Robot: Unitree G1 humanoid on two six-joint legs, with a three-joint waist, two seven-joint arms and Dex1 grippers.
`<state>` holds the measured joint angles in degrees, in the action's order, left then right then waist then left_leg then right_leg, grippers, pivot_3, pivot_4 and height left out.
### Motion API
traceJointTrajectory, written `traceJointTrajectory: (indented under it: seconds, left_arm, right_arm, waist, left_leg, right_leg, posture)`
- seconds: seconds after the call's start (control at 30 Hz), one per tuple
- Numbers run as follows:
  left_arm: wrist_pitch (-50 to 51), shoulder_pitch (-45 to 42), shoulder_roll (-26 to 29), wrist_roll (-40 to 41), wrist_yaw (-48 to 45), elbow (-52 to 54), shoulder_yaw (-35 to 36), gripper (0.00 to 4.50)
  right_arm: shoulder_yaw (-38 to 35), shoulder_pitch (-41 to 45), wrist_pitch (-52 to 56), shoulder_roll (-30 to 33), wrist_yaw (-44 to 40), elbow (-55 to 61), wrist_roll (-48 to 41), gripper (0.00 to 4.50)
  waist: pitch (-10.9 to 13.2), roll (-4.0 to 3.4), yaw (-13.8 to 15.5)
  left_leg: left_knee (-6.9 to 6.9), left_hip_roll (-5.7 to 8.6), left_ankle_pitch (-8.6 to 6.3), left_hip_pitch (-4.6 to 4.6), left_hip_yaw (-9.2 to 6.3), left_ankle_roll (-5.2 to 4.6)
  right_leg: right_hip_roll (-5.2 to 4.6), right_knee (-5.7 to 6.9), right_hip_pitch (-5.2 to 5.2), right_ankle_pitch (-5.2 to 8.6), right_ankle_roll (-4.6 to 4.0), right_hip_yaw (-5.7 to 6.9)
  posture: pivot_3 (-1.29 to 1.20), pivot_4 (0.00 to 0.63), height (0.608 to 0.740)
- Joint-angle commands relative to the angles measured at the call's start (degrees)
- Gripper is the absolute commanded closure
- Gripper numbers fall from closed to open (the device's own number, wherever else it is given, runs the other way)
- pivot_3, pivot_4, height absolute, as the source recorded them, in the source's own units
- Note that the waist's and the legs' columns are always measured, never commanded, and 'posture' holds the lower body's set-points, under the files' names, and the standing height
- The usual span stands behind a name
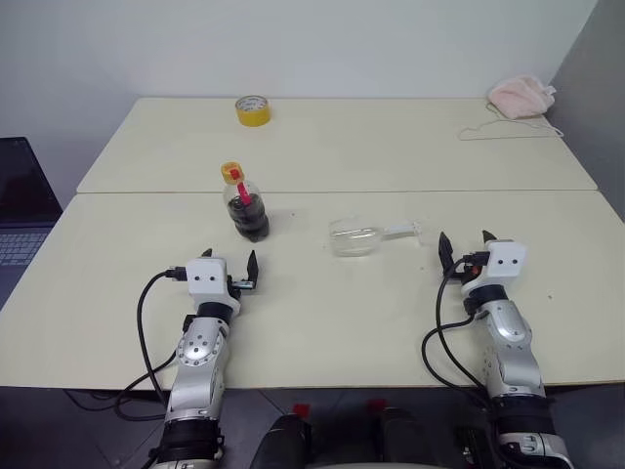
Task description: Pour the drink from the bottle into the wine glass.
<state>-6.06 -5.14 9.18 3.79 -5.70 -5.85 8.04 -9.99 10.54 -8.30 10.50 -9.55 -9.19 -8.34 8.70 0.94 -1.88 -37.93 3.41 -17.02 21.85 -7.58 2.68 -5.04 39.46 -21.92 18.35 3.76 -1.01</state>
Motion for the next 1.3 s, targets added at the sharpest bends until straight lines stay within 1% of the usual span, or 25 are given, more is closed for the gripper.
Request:
traceJointTrajectory:
  seconds: [0.03,0.27,0.4,0.53,1.0,1.13,1.2,1.3]
  left_arm:
    - [-2.5,-0.1,0.3,-0.3,-0.2,1.3,-0.1,0.04]
    - [-0.2,0.4,0.5,-0.2,-0.4,1.8,-0.2,0.04]
    - [-2.4,1.3,1.7,0.0,-4.0,2.6,-1.7,0.04]
    - [-2.0,1.9,2.4,2.5,-7.7,3.3,-2.1,0.04]
    - [0.1,2.8,3.1,3.9,-11.0,4.9,-1.8,0.04]
    - [0.4,2.6,3.2,4.3,-11.4,5.3,-1.4,0.04]
    - [1.2,2.7,3.1,6.2,-12.6,6.1,-1.0,0.04]
    - [1.1,2.5,3.1,7.1,-13.1,6.5,-0.8,0.04]
  right_arm:
    - [-0.6,0.8,-0.5,0.1,0.2,1.3,-0.6,0.00]
    - [-0.3,0.5,-0.6,0.2,-0.1,1.5,-0.3,0.00]
    - [-0.2,0.3,-0.7,0.1,-0.3,1.6,-0.2,0.00]
    - [-0.1,0.1,-0.7,0.1,-0.4,1.7,-0.1,0.00]
    - [0.3,-1.0,-0.8,0.3,-0.9,2.8,0.2,0.00]
    - [0.9,-1.8,-0.8,0.7,-2.3,4.3,-0.1,0.00]
    - [1.7,-2.8,-0.4,1.4,-4.5,6.6,-0.8,0.00]
    - [2.8,-4.6,2.6,2.0,-8.4,11.2,-4.2,0.00]
  waist:
    - [0.0,0.00,0.0]
    - [0.0,0.00,0.0]
    - [0.0,0.00,0.0]
    - [0.0,-0.01,0.0]
    - [0.0,-0.01,0.0]
    - [0.0,-0.01,0.0]
    - [0.0,-0.01,0.0]
    - [0.0,-0.01,0.0]
  left_leg:
    - [0.00,0.00,0.00,0.00,0.00,0.00]
    - [0.00,0.00,0.00,0.00,0.00,0.00]
    - [0.00,0.00,0.00,0.00,0.00,0.00]
    - [0.00,0.00,0.00,0.00,0.00,0.00]
    - [0.00,-0.01,0.00,0.00,0.00,0.00]
    - [0.00,-0.01,0.00,0.00,0.00,0.00]
    - [0.01,-0.01,0.00,0.00,0.00,0.00]
    - [0.00,-0.01,0.00,0.00,0.00,0.00]
  right_leg:
    - [0.00,0.00,0.00,0.00,0.00,0.00]
    - [0.00,0.00,0.00,0.00,0.00,-0.01]
    - [0.00,0.00,0.00,0.00,0.00,-0.01]
    - [0.00,0.00,0.00,0.00,0.00,0.00]
    - [0.00,0.00,0.00,0.00,0.00,0.00]
    - [0.00,0.00,0.00,0.00,0.00,-0.01]
    - [0.00,-0.01,0.00,0.00,0.00,0.00]
    - [0.00,-0.01,0.01,0.00,0.00,0.00]
  posture:
    - [0.00,0.150,0.740]
    - [0.00,0.150,0.740]
    - [0.00,0.150,0.740]
    - [0.00,0.150,0.740]
    - [0.00,0.150,0.740]
    - [0.00,0.150,0.740]
    - [0.00,0.150,0.740]
    - [0.00,0.150,0.740]
